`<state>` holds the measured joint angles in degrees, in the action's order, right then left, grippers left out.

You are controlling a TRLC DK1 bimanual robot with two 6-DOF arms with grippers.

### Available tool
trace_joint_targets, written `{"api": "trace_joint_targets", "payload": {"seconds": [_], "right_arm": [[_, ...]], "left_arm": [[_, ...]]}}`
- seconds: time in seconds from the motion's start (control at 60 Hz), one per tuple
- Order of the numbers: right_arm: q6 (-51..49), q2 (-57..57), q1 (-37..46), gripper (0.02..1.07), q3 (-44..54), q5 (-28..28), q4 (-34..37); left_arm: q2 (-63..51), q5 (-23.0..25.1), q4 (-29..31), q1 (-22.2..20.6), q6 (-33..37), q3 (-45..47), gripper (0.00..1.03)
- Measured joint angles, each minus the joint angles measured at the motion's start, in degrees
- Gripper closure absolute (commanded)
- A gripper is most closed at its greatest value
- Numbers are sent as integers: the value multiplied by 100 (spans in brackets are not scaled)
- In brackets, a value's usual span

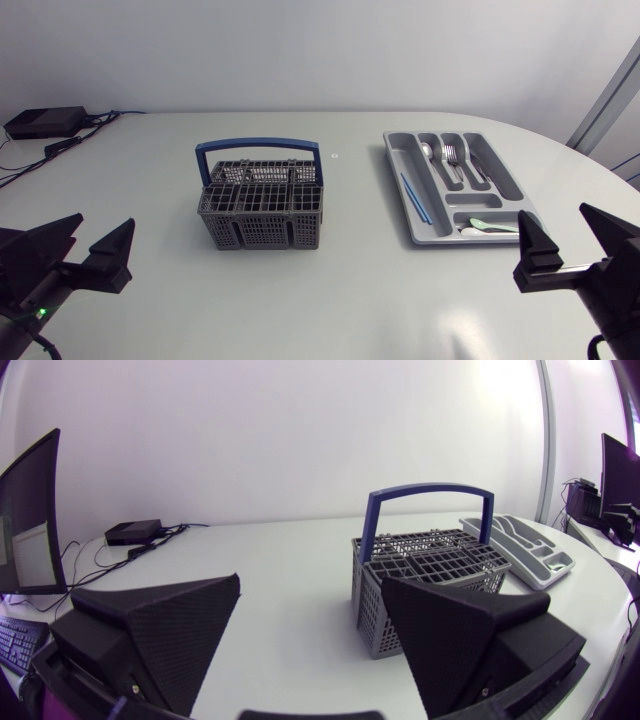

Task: Unload the cutlery basket into the drawer organizer.

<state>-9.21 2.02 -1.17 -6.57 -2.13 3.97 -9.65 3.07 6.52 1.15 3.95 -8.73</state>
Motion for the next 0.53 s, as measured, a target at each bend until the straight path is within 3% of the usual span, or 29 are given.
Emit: {"api": "trace_joint_targets", "payload": {"seconds": [0.267, 0.533], "right_arm": [[590, -146, 66, 6, 446, 157, -282], [754, -170, 92, 6, 542, 197, -293]], "left_arm": [[769, -223, -505, -59, -223, 634, 4], [929, -278, -560, -63, -254, 754, 4]]}}
